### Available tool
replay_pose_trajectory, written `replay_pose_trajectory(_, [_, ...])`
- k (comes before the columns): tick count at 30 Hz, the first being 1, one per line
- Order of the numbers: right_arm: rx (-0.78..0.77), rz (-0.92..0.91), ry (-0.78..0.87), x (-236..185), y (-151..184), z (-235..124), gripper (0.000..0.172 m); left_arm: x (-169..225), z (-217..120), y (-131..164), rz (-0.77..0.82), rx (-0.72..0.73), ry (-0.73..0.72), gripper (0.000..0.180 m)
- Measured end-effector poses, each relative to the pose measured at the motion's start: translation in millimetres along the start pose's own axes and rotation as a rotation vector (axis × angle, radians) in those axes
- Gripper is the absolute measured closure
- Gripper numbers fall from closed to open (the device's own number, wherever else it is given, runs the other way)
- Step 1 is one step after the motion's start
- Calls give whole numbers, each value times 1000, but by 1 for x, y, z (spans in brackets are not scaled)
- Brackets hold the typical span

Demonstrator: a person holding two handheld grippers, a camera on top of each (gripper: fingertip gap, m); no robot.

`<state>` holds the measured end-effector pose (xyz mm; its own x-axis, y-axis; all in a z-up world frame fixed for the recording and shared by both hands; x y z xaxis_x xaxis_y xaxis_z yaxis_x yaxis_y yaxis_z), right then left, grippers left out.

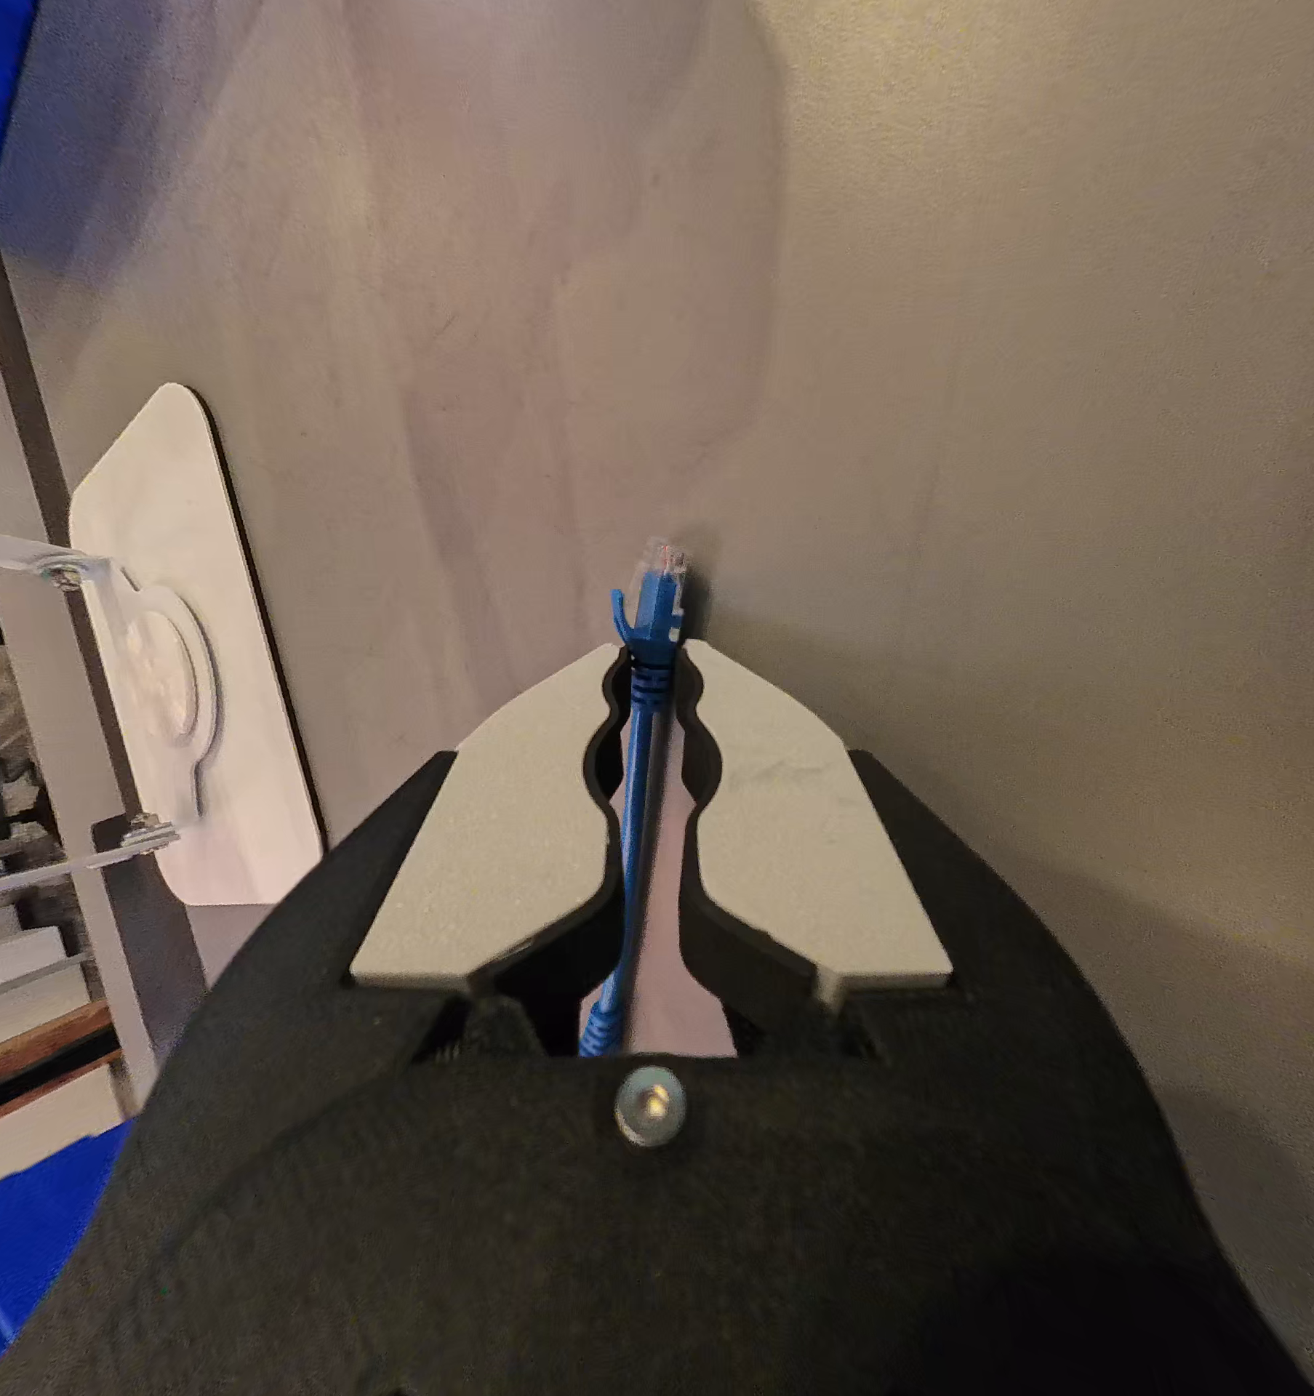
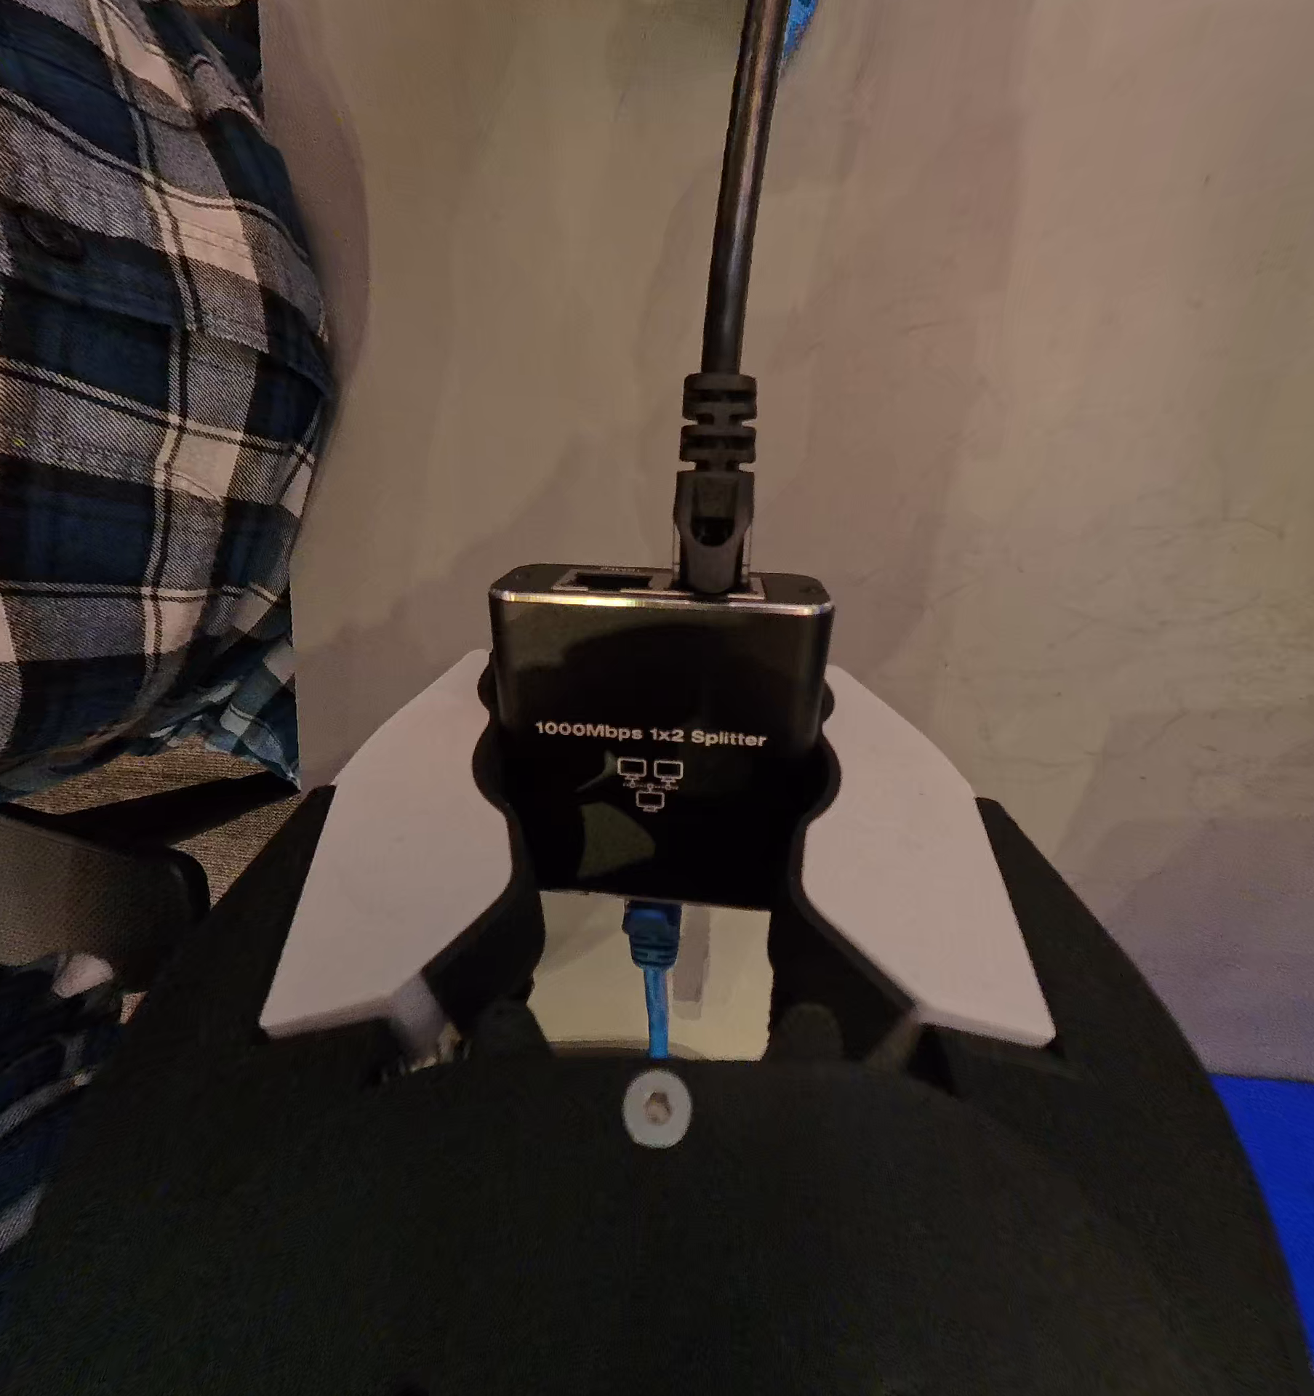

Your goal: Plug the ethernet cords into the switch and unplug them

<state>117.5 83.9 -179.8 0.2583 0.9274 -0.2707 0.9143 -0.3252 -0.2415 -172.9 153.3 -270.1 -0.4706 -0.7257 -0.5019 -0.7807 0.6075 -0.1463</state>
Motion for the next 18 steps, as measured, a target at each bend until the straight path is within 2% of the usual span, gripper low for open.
replay_pose_trajectory(1, [0, -1, -1, 0, 0, 0, 96, -1, 1, 0, -15, 8, 4, 171])
replay_pose_trajectory(4, [-3, -5, -5, -1, -2, 2, 96, -4, 3, 1, -52, 24, 13, 172])
replay_pose_trajectory(10, [-6, 13, -1, 2, -4, 4, 96, -8, 3, -1, -96, -40, -123, 172])
replay_pose_trajectory(16, [-13, 68, 14, 15, -8, -1, 96, -26, -35, -1, -172, -33, -301, 172])
replay_pose_trajectory(18, [-18, 67, 8, 19, -10, 0, 96, -29, -37, -4, -169, -48, -334, 172])
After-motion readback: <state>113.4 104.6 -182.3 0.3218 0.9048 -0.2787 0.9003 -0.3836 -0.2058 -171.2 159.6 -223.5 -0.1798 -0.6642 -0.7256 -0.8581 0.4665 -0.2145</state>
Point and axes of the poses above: each gripper's, where its closed fingertips meet, z out along the fingers, y out of its underside, x = y × z across the jaws, the point moved 9 cm from there along -z, back along the fingers, and after that the axes turned 14 degrees about -x, right-handed, at the moved point
